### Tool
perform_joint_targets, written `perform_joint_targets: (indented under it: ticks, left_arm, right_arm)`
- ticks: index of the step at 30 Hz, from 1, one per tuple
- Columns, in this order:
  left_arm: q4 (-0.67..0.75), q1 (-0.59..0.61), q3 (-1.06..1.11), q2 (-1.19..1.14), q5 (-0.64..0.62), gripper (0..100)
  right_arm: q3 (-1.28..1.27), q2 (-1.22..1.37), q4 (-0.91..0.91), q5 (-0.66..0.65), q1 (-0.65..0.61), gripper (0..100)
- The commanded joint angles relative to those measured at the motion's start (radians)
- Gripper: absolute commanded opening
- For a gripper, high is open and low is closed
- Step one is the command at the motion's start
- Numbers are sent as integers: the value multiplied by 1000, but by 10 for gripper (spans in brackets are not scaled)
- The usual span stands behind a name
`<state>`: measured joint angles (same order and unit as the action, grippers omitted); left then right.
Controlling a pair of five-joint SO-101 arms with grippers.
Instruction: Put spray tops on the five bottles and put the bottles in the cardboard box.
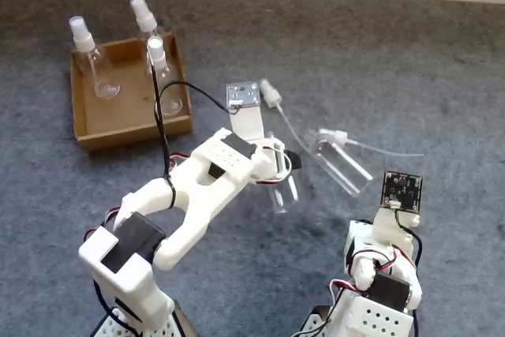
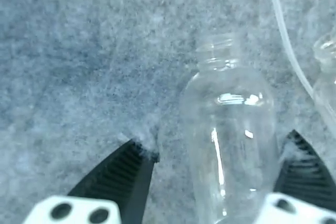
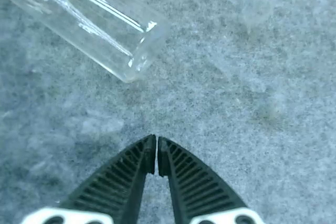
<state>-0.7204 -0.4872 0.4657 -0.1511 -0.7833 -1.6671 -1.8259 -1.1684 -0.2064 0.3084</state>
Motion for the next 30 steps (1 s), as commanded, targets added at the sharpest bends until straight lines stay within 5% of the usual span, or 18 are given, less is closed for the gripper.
perform_joint_targets:
  ticks: [1, 10, 23, 30]
  left_arm:
    - [-32, 15, -73, 10, 3, 280]
    - [-244, 16, -260, -101, -72, 281]
    - [-738, 16, -865, -521, -104, 275]
    - [-841, 18, -987, -568, -95, 46]
  right_arm:
    - [-130, -8, -7, -11, -7, 5]
    - [-130, -8, -7, -11, -7, 5]
    - [-130, -8, -7, -11, -7, 5]
    - [-130, -8, -7, -11, -7, 5]
